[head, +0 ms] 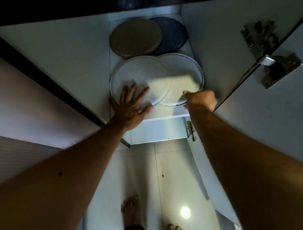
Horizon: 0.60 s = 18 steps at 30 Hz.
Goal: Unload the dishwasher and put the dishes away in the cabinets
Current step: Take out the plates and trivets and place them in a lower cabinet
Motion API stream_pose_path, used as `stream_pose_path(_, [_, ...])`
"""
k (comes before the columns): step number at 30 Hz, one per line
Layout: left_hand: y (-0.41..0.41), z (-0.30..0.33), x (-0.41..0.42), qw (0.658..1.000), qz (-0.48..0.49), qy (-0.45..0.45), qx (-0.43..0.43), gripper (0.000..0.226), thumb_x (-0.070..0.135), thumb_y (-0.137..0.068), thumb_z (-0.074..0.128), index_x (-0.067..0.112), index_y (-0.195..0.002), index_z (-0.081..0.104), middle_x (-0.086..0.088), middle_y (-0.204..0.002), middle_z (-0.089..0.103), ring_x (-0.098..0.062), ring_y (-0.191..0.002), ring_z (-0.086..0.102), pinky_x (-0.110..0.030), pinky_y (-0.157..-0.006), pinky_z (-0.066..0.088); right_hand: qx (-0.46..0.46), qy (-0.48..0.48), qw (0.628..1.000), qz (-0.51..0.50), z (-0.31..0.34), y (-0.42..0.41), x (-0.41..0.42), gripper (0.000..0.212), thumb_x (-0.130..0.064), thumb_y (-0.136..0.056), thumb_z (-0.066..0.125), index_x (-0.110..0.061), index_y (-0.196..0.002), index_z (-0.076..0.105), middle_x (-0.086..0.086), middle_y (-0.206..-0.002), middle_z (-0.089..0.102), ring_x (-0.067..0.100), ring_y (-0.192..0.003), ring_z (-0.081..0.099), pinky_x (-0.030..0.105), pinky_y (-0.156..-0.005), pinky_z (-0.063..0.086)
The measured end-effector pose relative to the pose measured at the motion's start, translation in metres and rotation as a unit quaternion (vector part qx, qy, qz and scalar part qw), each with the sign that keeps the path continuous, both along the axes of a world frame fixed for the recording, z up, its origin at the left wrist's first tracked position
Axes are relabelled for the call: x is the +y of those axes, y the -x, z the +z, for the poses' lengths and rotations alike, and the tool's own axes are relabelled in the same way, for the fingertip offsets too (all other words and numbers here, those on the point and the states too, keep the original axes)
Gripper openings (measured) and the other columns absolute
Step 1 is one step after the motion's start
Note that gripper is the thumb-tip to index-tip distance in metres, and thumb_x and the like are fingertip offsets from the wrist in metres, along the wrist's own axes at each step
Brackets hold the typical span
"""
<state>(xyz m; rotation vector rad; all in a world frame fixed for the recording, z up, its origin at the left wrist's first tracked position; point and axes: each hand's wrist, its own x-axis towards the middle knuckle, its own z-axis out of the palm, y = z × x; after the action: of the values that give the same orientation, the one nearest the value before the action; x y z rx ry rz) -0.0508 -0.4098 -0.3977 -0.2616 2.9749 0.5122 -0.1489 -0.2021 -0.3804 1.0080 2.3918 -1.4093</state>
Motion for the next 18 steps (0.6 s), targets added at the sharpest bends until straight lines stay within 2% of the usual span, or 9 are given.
stream_pose_path(2, [0.000, 0.000, 0.000, 1.000, 0.003, -0.002, 0.009, 0.066, 0.070, -0.090, 0.041, 0.059, -0.147, 0.010, 0.015, -0.163, -0.005, -0.019, -0.150, -0.009, -0.070, -0.111, -0.005, -0.006, -0.009, 1.000, 0.010, -0.001, -0.001, 0.003, 0.046, -0.044, -0.062, 0.088, -0.011, -0.089, 0.073, 0.006, -0.083, 0.074, 0.023, -0.073, 0.073, 0.038, -0.072, 0.062])
stream_pose_path(4, [0.001, -0.001, 0.001, 1.000, 0.011, 0.000, 0.019, 0.066, 0.072, -0.088, 0.042, 0.060, -0.146, 0.013, 0.016, -0.163, -0.004, -0.020, -0.150, -0.008, -0.069, -0.111, -0.004, -0.011, -0.003, 1.000, 0.016, -0.005, 0.000, 0.005, 0.038, -0.039, -0.061, 0.089, -0.011, -0.082, 0.074, 0.006, -0.079, 0.073, 0.022, -0.070, 0.073, 0.037, -0.070, 0.062])
stream_pose_path(6, [0.000, -0.004, 0.001, 0.999, 0.018, 0.007, 0.030, 0.066, 0.073, -0.087, 0.042, 0.060, -0.146, 0.015, 0.014, -0.163, -0.001, -0.023, -0.150, -0.006, -0.068, -0.112, -0.001, -0.014, 0.014, 1.000, 0.012, -0.017, 0.001, 0.007, 0.040, -0.038, -0.057, 0.090, -0.010, -0.081, 0.073, 0.007, -0.078, 0.072, 0.024, -0.073, 0.073, 0.038, -0.069, 0.062])
stream_pose_path(9, [-0.001, -0.007, 0.002, 0.998, 0.029, 0.010, 0.049, 0.066, 0.074, -0.085, 0.042, 0.059, -0.145, 0.019, 0.009, -0.163, 0.005, -0.029, -0.150, -0.001, -0.067, -0.113, 0.001, 0.005, 0.035, 0.999, 0.011, -0.043, 0.006, 0.018, 0.052, -0.042, -0.053, 0.088, -0.010, -0.090, 0.070, 0.008, -0.083, 0.072, 0.026, -0.078, 0.073, 0.041, -0.069, 0.062])
stream_pose_path(12, [0.000, -0.007, 0.002, 0.998, 0.039, 0.002, 0.050, 0.066, 0.074, -0.084, 0.041, 0.059, -0.145, 0.021, 0.006, -0.164, 0.007, -0.032, -0.149, 0.000, -0.066, -0.114, 0.001, 0.025, 0.105, 0.993, 0.038, -0.023, -0.010, 0.014, 0.043, -0.030, -0.068, 0.077, -0.006, -0.102, 0.068, 0.010, -0.095, 0.070, 0.023, -0.082, 0.071, 0.038, -0.070, 0.063])
stream_pose_path(14, [-0.001, -0.006, 0.003, 0.998, 0.049, -0.007, 0.050, 0.067, 0.074, -0.083, 0.043, 0.058, -0.145, 0.022, 0.005, -0.164, 0.007, -0.033, -0.149, 0.000, -0.064, -0.115, 0.001, 0.024, 0.067, 0.997, 0.030, -0.015, -0.015, 0.013, 0.027, -0.027, -0.072, 0.077, -0.008, -0.089, 0.069, 0.007, -0.088, 0.071, 0.019, -0.073, 0.067, 0.031, -0.061, 0.059])
stream_pose_path(16, [-0.002, -0.004, 0.005, 0.996, 0.060, -0.018, 0.058, 0.072, 0.075, -0.080, 0.045, 0.057, -0.146, 0.022, 0.003, -0.164, 0.005, -0.033, -0.149, -0.001, -0.061, -0.116, 0.002, 0.025, 0.022, 0.999, 0.033, -0.010, -0.019, 0.010, 0.021, -0.027, -0.074, 0.078, -0.009, -0.083, 0.070, 0.002, -0.081, 0.072, 0.015, -0.068, 0.064, 0.022, -0.053, 0.049])
stream_pose_path(18, [-0.005, -0.001, 0.006, 0.995, 0.070, -0.030, 0.066, 0.080, 0.077, -0.075, 0.045, 0.056, -0.147, 0.020, 0.002, -0.164, 0.003, -0.035, -0.149, -0.002, -0.058, -0.117, 0.005, 0.041, 0.020, 0.998, 0.032, -0.004, -0.026, 0.007, 0.021, -0.026, -0.073, 0.079, -0.016, -0.086, 0.066, 0.001, -0.087, 0.071, 0.017, -0.075, 0.068, 0.027, -0.063, 0.057])
